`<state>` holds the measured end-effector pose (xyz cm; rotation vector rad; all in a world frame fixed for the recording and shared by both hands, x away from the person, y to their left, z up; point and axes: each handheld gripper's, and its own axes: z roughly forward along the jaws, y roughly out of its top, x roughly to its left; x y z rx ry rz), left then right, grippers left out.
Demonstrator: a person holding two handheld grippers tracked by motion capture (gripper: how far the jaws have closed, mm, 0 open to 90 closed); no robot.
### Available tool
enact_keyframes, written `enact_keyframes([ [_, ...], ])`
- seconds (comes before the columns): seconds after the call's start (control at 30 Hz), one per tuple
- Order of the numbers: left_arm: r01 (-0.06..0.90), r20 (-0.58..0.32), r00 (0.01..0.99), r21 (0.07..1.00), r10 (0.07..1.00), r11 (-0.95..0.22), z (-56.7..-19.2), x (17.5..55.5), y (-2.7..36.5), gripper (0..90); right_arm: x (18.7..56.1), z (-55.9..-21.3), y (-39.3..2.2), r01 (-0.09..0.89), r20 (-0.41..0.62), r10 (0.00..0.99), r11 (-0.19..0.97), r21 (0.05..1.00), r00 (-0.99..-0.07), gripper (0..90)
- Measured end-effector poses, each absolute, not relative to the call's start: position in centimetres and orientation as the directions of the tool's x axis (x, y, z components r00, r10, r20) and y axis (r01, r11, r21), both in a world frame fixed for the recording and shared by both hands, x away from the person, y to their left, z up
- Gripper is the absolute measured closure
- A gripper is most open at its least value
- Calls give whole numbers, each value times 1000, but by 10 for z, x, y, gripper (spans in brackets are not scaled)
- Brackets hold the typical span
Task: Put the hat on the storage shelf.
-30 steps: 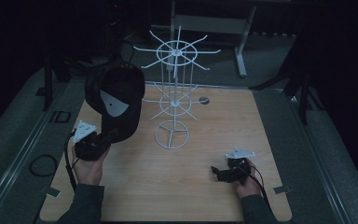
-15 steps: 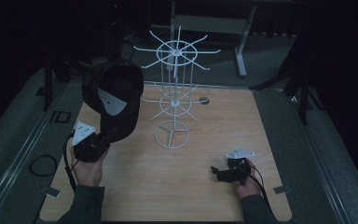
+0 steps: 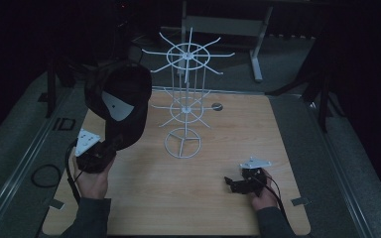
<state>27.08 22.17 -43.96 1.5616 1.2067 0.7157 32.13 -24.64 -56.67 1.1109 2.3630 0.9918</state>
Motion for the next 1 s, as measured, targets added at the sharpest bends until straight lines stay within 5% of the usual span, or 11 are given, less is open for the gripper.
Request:
enact_keyframes([
  [1.0,315,-77,313,949,947,-26,-426,271,214,867,321,-567,-246,532,-14,774,448,719,-633,117],
])
